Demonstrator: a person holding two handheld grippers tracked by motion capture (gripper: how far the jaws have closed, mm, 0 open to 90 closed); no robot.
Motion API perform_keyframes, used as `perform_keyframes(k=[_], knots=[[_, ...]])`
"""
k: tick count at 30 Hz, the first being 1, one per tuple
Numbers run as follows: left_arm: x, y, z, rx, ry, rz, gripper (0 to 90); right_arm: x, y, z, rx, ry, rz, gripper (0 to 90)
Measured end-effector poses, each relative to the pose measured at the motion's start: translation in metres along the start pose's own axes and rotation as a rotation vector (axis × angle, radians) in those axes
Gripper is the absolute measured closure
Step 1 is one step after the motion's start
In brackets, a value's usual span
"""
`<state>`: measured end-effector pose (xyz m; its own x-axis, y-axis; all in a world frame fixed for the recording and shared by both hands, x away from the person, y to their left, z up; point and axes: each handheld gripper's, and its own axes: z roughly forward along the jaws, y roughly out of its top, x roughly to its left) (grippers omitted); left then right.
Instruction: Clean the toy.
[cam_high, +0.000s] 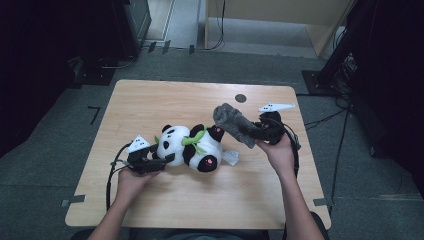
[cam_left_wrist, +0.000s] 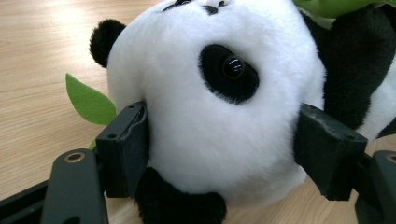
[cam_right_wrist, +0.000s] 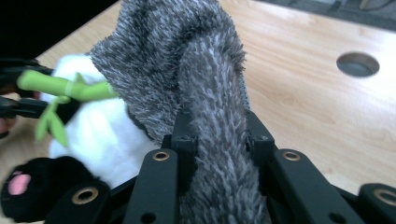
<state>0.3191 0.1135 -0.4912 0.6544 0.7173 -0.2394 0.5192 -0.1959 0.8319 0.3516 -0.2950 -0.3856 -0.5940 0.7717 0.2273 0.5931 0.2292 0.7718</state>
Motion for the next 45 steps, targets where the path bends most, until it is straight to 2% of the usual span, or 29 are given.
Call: perform_keyframes(k=[5, 6, 7, 12, 13, 14, 16, 19, 23, 25, 28, 29, 30, 33, 39, 45], knots=[[0.000, 0.000, 0.000, -0.002, 0.002, -0.002, 24.8, 0.022, 0.010, -0.009, -0.022, 0.044, -0.057, 72.3], [0.000, 0.000, 0.000, -0.002, 0.002, -0.002, 24.7, 0.022, 0.010, -0.009, -0.022, 0.044, -0.057, 72.3], [0.000, 0.000, 0.000, -0.002, 0.002, -0.001, 24.7, 0.034, 0.013, -0.009, -0.031, 0.075, -0.085, 72.1], [0.000, 0.000, 0.000, 0.000, 0.002, -0.002, 24.8, 0.059, 0.017, -0.007, -0.035, 0.137, -0.137, 72.0], [0.000, 0.000, 0.000, 0.000, 0.002, -0.002, 24.8, 0.059, 0.017, -0.007, -0.035, 0.137, -0.137, 72.0], [-0.001, 0.000, 0.000, -0.001, 0.002, -0.003, 24.7, 0.067, 0.017, -0.001, -0.029, 0.165, -0.155, 71.9], [-0.001, 0.000, 0.000, -0.001, 0.003, -0.003, 24.7, 0.072, 0.015, 0.005, -0.017, 0.185, -0.162, 71.8], [-0.001, 0.000, 0.000, -0.003, 0.003, -0.003, 24.8, 0.077, 0.010, 0.020, 0.016, 0.193, -0.174, 71.3], [-0.001, -0.001, 0.000, -0.004, 0.002, -0.004, 24.8, 0.078, 0.003, 0.040, 0.064, 0.190, -0.167, 67.8], [0.000, -0.001, 0.000, -0.004, 0.002, -0.002, 24.9, 0.078, 0.001, 0.049, 0.071, 0.193, -0.158, 58.0], [-0.001, -0.001, 0.000, -0.004, 0.003, -0.002, 24.9, 0.080, -0.002, 0.057, 0.064, 0.196, -0.167, 59.4], [-0.001, -0.001, 0.000, -0.004, 0.003, -0.002, 24.9, 0.081, -0.003, 0.058, 0.061, 0.193, -0.170, 63.6], [-0.001, -0.001, 0.000, -0.004, 0.003, -0.001, 24.9, 0.081, -0.004, 0.058, 0.062, 0.195, -0.175, 68.4], [-0.001, -0.001, 0.000, -0.002, 0.003, 0.004, 24.9, 0.080, -0.006, 0.058, 0.075, 0.188, -0.181, 72.4], [-0.001, -0.001, 0.000, -0.001, 0.004, 0.002, 24.9, 0.067, -0.013, 0.052, 0.121, 0.145, -0.181, 72.7], [-0.001, -0.001, -0.001, 0.001, 0.004, 0.006, 24.9, 0.047, -0.032, 0.049, 0.163, 0.132, -0.132, 72.5]])
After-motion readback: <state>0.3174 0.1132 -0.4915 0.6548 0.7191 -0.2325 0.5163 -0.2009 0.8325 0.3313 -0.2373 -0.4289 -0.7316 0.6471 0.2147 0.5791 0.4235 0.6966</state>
